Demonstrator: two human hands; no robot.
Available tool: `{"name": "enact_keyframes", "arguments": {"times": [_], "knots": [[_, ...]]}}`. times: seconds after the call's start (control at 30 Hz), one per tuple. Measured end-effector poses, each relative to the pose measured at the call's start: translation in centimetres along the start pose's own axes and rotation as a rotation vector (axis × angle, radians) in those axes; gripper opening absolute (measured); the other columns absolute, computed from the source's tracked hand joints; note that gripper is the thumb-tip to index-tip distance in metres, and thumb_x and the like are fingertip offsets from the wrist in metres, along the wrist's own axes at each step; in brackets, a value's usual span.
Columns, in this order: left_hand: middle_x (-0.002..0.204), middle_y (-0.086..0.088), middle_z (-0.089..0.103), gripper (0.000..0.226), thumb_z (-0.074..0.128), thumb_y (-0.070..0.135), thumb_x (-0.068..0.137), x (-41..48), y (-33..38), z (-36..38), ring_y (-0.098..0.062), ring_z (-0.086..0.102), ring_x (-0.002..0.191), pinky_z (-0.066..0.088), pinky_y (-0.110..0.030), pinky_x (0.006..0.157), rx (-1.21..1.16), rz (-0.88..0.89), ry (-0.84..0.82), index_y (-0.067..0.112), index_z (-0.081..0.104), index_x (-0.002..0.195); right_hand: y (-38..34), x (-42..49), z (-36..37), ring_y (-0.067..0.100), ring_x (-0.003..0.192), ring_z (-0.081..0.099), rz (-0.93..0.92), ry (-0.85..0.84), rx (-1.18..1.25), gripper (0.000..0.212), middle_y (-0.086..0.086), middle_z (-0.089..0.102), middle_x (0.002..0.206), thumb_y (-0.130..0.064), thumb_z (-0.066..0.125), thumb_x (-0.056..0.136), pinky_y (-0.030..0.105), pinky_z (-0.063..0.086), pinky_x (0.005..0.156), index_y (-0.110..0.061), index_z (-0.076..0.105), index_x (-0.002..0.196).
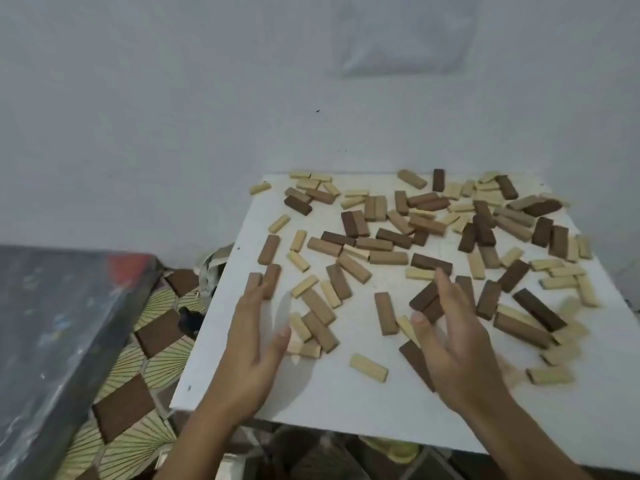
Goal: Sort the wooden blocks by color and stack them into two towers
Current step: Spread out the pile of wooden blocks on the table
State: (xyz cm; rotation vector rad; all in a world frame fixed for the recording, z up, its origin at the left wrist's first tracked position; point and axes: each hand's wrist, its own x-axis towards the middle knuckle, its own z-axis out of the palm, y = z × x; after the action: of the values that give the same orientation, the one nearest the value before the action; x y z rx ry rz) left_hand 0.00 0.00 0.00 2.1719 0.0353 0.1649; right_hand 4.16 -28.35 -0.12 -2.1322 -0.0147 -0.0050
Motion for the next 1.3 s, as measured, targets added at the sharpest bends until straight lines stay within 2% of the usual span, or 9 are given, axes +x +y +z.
{"name": "enact_keyframes", "arguments": {"times": [0.1,0.17,0.23,0.4,0.63,0.77,1.0,1.17,1.3], "knots": [[0.17,0.024,0.0,0.077,0.047,0.067,0.097,-1.0,-0.5,0.0,-0.004,0.002,0.158,0.012,-0.051,0.128,0.106,0.055,0.003,0.055,0.001,0.158,0.6,-2.1,2.4,0.005,0.156,-0.003,0.009,0.03,-0.105,0.076,-0.027,0.009,0.162,-0.061,0.041,0.1,0.051,0.019,0.126,-0.03,0.012,0.164],[0.17,0.021,-0.014,0.093,0.05,0.075,0.092,-1.4,-1.4,0.4,-0.007,-0.013,0.158,0.007,-0.05,0.128,0.259,0.04,-0.043,0.049,-0.009,0.16,1.1,-3.4,3.8,0.016,0.158,-0.004,-0.058,0.042,-0.266,0.087,-0.013,0.012,0.168,-0.067,0.042,0.095,0.058,0.022,0.124,-0.024,0.012,0.164],[0.168,0.015,-0.028,0.106,0.036,0.094,0.082,-1.6,-2.4,1.0,-0.014,-0.027,0.155,0.002,-0.052,0.129,0.523,0.022,-0.082,0.046,-0.02,0.158,1.0,-4.0,4.9,0.03,0.158,0.001,-0.139,0.019,-0.473,0.102,0.001,0.015,0.17,-0.078,0.041,0.085,0.06,0.023,0.122,-0.023,0.009,0.164],[0.166,0.009,-0.033,0.111,0.024,0.101,0.076,-0.2,-3.8,2.3,-0.026,-0.031,0.154,-0.003,-0.055,0.127,0.679,0.065,-0.104,0.042,-0.021,0.159,-0.2,-2.9,7.1,0.044,0.155,0.002,-0.095,-0.059,-0.798,0.117,0.007,0.005,0.172,-0.094,0.034,0.071,0.059,0.024,0.121,-0.031,-0.002,0.164],[0.172,0.004,-0.015,0.106,0.029,0.097,0.082,5.4,-5.1,2.2,-0.014,-0.02,0.157,0.005,-0.046,0.129,0.628,0.269,-0.179,0.039,-0.005,0.164,-0.2,2.8,8.9,0.045,0.154,0.009,-0.177,-0.031,-0.867,0.111,0.015,0.018,0.168,-0.086,0.038,0.077,0.062,0.023,0.12,-0.021,0.014,0.164],[0.171,-0.004,0.016,0.093,0.045,0.084,0.091,9.2,-6.0,2.2,-0.021,0.009,0.159,0.025,-0.041,0.125,0.544,0.416,-0.159,0.027,0.026,0.162,-0.5,6.0,9.7,0.043,0.155,0.009,-0.216,0.014,-0.862,0.108,0.014,0.021,0.168,-0.083,0.041,0.078,0.061,0.022,0.12,-0.023,0.015,0.164],[0.147,0.001,0.044,0.067,0.061,0.064,0.094,14.5,-6.3,2.5,-0.022,0.045,0.129,0.037,-0.041,0.108,0.531,0.57,-0.079,0.023,0.05,0.146,-0.1,10.9,10.1,0.042,0.155,0.01,-0.257,0.07,-0.808,0.103,0.014,0.025,0.167,-0.079,0.044,0.081,0.06,0.02,0.122,-0.027,0.012,0.164],[0.139,0.001,0.055,0.056,0.068,0.053,0.092,18.1,-6.6,2.3,-0.022,0.053,0.124,0.042,-0.042,0.1,0.531,0.651,0.037,0.018,0.061,0.135,0.0,14.5,10.2,0.039,0.154,0.018,-0.275,0.056,-0.787,0.1,0.009,0.031,0.165,-0.08,0.041,0.082,0.057,0.022,0.122,-0.029,0.014,0.163],[0.143,0.002,0.053,0.062,0.059,0.063,0.09,20.7,-7.1,1.8,-0.025,0.049,0.133,0.04,-0.045,0.106,0.532,0.534,0.149,0.021,0.06,0.136,-0.4,17.2,9.7,0.029,0.157,0.01,-0.261,-0.033,-0.744,0.098,-0.001,0.016,0.17,-0.082,0.033,0.08,0.048,0.013,0.125,-0.036,0.006,0.163]]}}
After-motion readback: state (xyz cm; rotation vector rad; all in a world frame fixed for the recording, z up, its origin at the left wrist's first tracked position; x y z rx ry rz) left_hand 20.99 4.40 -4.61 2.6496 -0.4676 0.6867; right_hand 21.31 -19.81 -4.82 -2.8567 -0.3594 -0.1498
